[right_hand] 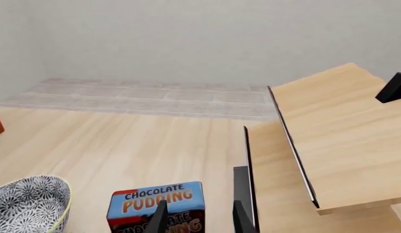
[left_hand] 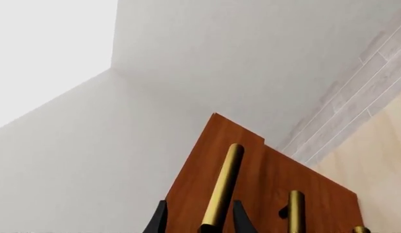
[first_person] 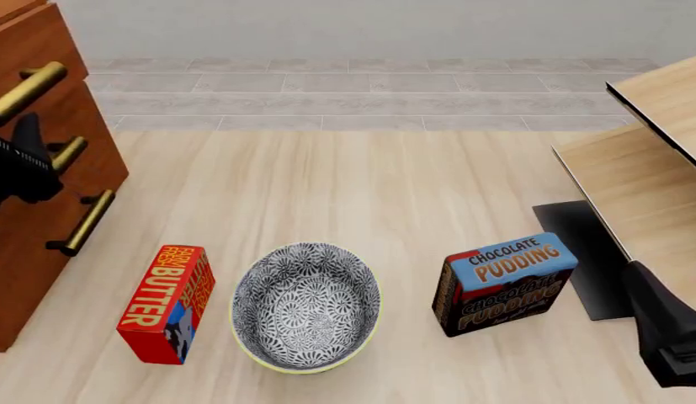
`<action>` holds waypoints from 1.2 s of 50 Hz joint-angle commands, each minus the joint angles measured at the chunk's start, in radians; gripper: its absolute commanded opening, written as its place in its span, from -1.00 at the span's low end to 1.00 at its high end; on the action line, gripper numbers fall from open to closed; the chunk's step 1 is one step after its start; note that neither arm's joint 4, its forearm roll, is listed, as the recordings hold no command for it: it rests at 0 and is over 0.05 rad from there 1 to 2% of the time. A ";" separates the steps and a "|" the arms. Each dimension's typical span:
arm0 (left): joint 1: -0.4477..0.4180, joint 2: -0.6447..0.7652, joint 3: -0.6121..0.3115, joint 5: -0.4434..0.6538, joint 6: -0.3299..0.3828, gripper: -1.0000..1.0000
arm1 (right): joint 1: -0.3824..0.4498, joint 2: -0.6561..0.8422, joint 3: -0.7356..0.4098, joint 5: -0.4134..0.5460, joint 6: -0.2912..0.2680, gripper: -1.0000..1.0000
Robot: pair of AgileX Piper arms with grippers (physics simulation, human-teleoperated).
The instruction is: Close the top drawer of the cabinet.
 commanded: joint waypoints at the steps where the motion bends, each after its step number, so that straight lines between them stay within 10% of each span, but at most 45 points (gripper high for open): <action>1: 0.031 0.007 -0.011 -0.003 -0.005 1.00 | 0.006 0.000 0.000 0.001 -0.002 1.00; 60: 0.100 0.037 -0.038 -0.003 -0.006 1.00 | 0.017 0.000 0.000 0.004 0.001 1.00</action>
